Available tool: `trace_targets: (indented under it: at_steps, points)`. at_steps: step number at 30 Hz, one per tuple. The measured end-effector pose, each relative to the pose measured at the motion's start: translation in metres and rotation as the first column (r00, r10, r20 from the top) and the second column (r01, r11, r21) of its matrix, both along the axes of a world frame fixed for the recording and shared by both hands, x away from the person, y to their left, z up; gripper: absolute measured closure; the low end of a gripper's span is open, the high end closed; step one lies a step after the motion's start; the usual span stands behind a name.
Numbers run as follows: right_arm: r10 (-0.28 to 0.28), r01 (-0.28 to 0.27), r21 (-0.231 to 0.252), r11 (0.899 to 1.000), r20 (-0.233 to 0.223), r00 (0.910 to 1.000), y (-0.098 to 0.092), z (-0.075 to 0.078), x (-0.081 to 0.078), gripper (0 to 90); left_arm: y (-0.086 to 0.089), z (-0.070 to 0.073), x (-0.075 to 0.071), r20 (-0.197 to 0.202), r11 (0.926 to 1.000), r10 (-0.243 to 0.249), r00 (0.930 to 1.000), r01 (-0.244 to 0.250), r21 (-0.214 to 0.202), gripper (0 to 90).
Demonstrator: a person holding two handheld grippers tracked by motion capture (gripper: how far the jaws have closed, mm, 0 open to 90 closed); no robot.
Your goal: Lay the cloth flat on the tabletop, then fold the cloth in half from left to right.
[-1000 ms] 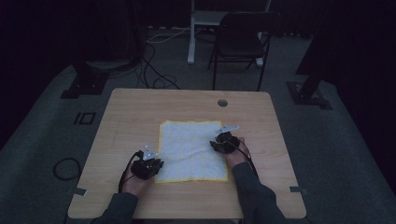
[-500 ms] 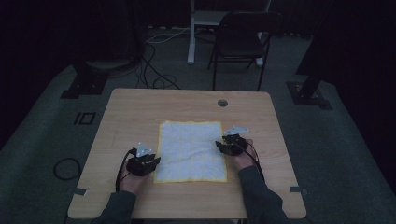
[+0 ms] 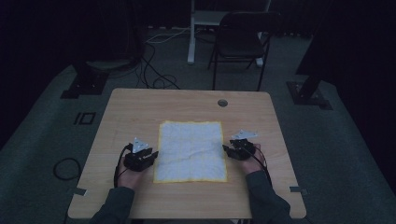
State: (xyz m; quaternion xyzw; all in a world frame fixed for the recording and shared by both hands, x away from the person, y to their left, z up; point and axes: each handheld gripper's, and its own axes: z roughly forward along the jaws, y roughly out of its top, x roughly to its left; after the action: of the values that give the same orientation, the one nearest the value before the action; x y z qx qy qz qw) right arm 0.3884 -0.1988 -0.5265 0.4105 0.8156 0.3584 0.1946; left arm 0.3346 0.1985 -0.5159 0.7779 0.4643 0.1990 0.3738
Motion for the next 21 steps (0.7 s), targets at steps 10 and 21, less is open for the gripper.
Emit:
trace_targets:
  at_steps: [10, 21]
  points:
    - [-0.005, 0.005, 0.013, 1.0, 0.009, 1.0, -0.005, -0.002, -0.007, 55.9, -0.004, -0.007, 0.016, -0.024, 0.9991, 0.04, 0.9989, -0.04, -0.013, 62.4]
    - [0.001, -0.002, 0.012, 1.0, 0.032, 0.9995, -0.004, -0.002, -0.01, 55.4, -0.016, -0.014, 0.028, -0.037, 0.9978, 0.067, 0.9971, -0.067, 0.003, 57.8]
